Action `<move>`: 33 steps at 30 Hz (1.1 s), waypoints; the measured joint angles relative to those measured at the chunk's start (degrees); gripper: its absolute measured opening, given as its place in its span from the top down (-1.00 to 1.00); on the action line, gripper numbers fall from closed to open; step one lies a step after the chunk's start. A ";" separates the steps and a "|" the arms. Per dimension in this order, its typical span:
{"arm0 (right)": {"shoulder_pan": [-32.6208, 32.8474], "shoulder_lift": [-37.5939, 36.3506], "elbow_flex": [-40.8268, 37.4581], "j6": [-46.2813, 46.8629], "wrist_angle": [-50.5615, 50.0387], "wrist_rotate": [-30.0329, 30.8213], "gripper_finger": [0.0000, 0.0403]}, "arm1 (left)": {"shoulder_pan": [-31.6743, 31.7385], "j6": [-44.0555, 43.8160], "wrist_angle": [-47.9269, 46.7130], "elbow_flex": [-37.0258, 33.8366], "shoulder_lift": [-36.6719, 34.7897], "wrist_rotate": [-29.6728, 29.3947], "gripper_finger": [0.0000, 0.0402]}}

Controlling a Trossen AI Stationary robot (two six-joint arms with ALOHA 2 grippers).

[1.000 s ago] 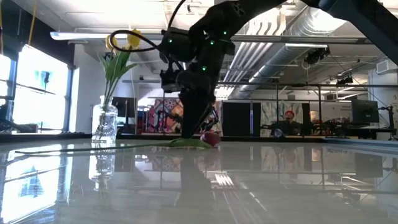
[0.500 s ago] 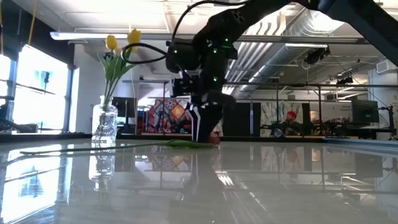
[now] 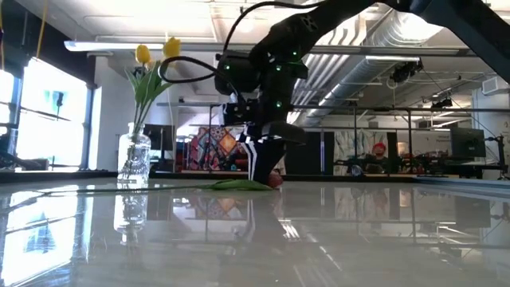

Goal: Sort flowers into vase by color
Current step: Put the dark red tulip into the orange vase

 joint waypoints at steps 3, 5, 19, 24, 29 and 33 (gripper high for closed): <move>0.22 0.37 2.49 0.41 -3.77 1.51 0.97 | 0.00 0.00 0.07 0.00 0.00 -0.34 0.28; 0.29 0.63 4.67 3.16 -8.04 4.41 0.94 | 0.00 -0.37 0.32 0.00 0.00 -1.16 0.28; -1.22 0.54 29.08 31.69 -44.77 -5.29 0.99 | 5.60 -0.80 0.47 0.02 1.26 1.91 0.28; -1.49 0.50 34.79 44.27 -44.92 -18.44 0.98 | 7.62 1.37 0.80 0.02 3.18 8.10 0.28; -1.49 0.34 38.66 56.22 -44.70 -26.49 0.98 | 8.91 6.81 1.51 0.02 5.77 16.49 0.28; -1.49 -0.65 37.75 67.08 -44.94 -38.16 0.98 | 9.71 13.22 2.59 0.02 8.39 20.29 0.28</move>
